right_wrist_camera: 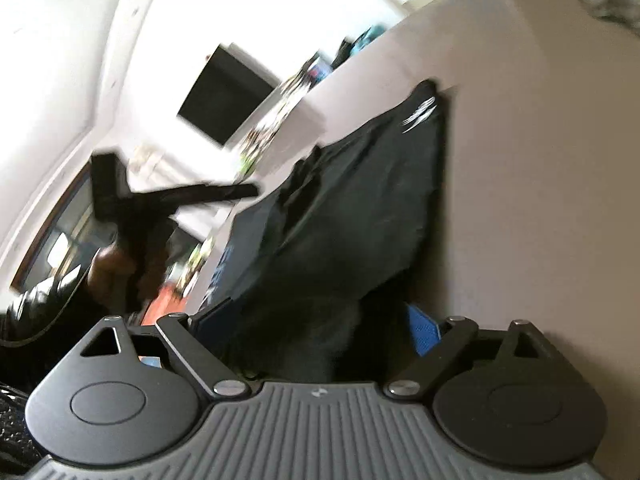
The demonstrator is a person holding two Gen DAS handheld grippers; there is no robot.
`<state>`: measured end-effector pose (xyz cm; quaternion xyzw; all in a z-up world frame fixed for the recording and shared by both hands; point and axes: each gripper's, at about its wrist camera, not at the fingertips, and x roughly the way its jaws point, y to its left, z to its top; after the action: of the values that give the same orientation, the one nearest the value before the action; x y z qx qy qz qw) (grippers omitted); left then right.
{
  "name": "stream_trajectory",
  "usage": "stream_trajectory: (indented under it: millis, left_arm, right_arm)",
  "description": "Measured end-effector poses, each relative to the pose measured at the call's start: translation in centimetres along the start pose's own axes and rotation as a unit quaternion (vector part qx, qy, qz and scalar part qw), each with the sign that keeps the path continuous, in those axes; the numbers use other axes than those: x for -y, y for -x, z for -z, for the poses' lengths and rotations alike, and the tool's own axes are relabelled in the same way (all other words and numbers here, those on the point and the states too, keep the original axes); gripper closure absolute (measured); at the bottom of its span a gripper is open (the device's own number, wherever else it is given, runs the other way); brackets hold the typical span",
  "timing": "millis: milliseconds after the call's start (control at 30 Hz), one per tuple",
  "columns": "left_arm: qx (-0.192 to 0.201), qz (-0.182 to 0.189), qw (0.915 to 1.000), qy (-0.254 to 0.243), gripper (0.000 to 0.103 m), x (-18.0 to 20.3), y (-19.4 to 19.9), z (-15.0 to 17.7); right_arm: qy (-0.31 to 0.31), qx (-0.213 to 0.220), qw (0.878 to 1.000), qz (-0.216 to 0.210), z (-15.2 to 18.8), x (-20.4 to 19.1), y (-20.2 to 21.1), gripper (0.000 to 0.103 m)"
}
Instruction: Fold clothes
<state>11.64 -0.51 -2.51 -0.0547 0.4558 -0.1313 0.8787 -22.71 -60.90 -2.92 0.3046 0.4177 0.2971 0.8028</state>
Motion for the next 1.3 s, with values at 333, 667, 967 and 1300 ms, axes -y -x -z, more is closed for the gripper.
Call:
stream_trajectory:
  millis: [333, 667, 967, 1300]
  left_arm:
    - [-0.006, 0.032, 0.973, 0.229, 0.017, -11.2, 8.6, 10.5]
    - [-0.031, 0.093, 0.9728, 0.21, 0.046, -6.9, 6.6, 11.7]
    - [0.015, 0.176, 0.957, 0.23, 0.094, -4.8, 7.5, 7.0]
    - [0.05, 0.19, 0.9407, 0.276, 0.093, -6.4, 8.7, 5.7]
  right_arm:
    - [-0.217, -0.002, 0.976, -0.022, 0.3, 3.5, -5.9, 0.086]
    - [-0.218, 0.03, 0.974, -0.051, -2.1, 0.0, -15.2, 0.035]
    - [-0.274, 0.048, 0.959, -0.045, -6.0, -2.4, -18.3, 0.088]
    - [-0.205, 0.078, 0.973, -0.074, -17.3, -7.3, -21.9, 0.088]
